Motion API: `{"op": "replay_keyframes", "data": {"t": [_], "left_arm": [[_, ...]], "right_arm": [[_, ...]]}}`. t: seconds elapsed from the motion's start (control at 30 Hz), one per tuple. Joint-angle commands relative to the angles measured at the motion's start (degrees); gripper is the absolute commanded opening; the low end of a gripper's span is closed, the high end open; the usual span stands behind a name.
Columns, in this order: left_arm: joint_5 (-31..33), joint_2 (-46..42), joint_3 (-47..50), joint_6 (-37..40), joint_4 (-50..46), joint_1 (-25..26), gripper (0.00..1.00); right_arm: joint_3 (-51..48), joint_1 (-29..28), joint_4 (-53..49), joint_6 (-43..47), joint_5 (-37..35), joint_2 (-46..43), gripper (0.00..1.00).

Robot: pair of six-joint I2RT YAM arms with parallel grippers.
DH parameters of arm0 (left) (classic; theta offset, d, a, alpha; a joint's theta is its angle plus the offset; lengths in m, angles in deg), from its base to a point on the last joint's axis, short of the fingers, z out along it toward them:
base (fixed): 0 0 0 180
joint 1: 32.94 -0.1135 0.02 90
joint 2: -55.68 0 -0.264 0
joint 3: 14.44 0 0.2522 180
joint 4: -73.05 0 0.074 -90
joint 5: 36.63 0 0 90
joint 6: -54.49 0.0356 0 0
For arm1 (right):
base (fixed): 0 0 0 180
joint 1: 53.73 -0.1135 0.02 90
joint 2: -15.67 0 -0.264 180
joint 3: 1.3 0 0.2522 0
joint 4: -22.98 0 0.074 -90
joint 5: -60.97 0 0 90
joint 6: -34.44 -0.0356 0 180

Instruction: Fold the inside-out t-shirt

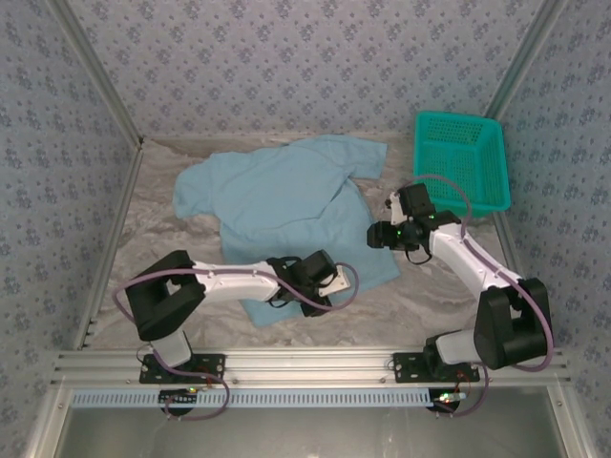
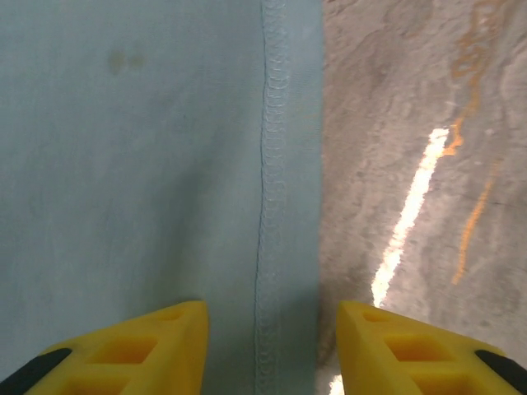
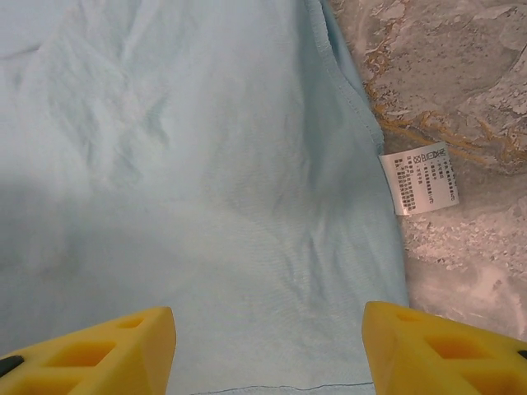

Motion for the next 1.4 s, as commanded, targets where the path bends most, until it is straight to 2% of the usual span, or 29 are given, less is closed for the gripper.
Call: {"op": "replay_keyframes", "data": {"t": [0.0, 0.2, 0.4, 0.47, 0.63, 0.7, 0.77, 0.87, 0.97, 1.1, 1.17, 1.37], "left_arm": [[1.63, 2.15, -2.75, 3.71, 0.28, 0.06, 0.41], [-0.04, 3.46, -4.23, 3.53, -1.08, -0.49, 0.18], [-7.81, 0.95, -4.73, -1.29, -1.22, -5.30, 0.00], [-9.62, 0.33, -4.59, -2.59, -0.89, -6.37, 0.00], [-9.63, -0.88, -2.23, -1.86, 0.85, -6.29, 0.00], [-7.16, -0.16, -2.10, -0.36, 1.02, -5.12, 0.15], [-5.72, 1.44, -3.14, 0.74, -0.03, -4.16, 0.38], [-4.13, 4.12, -4.63, 2.14, -1.34, -2.79, 0.50], [-3.09, 6.08, -5.71, 2.88, -1.69, -1.98, 0.51], [-2.50, 7.89, -6.69, 3.29, -2.45, -1.76, 0.40], [-2.68, 8.34, -6.70, 3.23, -2.57, -1.73, 0.29], [-3.64, 7.20, -6.43, 2.73, -2.54, -2.46, 0.07]], "right_arm": [[-1.16, 0.26, 0.04, -0.74, 1.26, -1.28, 0.63], [-1.12, 0.42, -0.70, -0.83, 0.82, -1.77, 0.63], [-1.06, 0.34, -2.16, -0.67, -0.41, -3.39, 0.63], [-1.49, 0.20, -2.88, -0.83, -0.63, -4.52, 0.63], [-2.84, 0.13, -3.21, -1.09, -1.00, -6.74, 0.64], [-3.08, 0.05, -3.08, -1.18, -0.97, -6.71, 0.64], [-3.34, 0.06, -2.94, -1.10, -0.96, -6.43, 0.64], [-3.09, 0.13, -3.07, -0.83, -1.07, -6.23, 0.64], [-3.08, 0.12, -3.09, -0.66, -1.07, -6.17, 0.64], [-3.59, 0.07, -2.94, -0.61, -0.98, -6.07, 0.64], [-3.59, 0.09, -2.94, -0.57, -0.90, -6.04, 0.64], [-3.44, 0.23, -3.16, -0.74, -1.07, -6.11, 0.64]]}}
